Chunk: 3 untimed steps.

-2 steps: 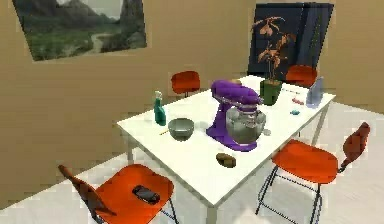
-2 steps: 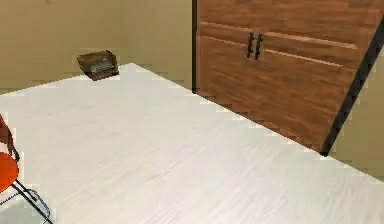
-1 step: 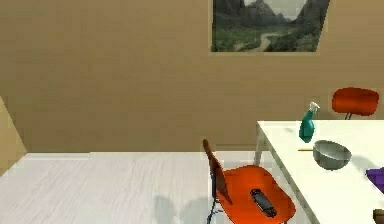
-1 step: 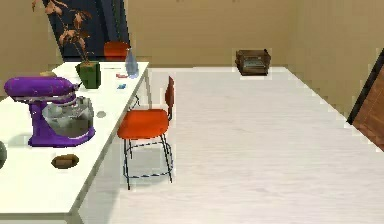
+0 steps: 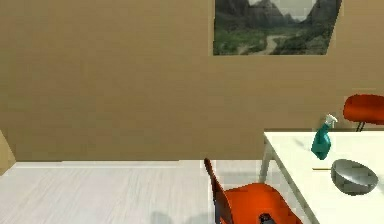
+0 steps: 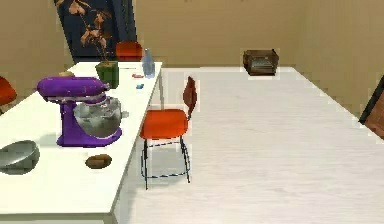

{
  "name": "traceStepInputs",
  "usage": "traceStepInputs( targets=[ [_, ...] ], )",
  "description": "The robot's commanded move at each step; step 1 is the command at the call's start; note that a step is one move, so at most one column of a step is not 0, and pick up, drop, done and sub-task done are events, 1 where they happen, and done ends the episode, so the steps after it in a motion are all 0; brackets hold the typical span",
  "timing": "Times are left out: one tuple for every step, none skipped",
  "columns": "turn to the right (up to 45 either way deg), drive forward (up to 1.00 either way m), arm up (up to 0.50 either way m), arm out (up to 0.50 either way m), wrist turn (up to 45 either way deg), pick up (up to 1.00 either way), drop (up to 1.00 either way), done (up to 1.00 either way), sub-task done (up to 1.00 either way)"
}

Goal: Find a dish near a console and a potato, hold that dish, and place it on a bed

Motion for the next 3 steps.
traceStepInputs(
  targets=[
    [-39.0,0.0,0.0,0.0,0.0,0.0,0.0,0.0,0.0],
    [45.0,0.0,0.0,0.0,0.0,0.0,0.0,0.0,0.0],
    [45.0,0.0,0.0,0.0,0.0,0.0,0.0,0.0,0.0]
  ],
)
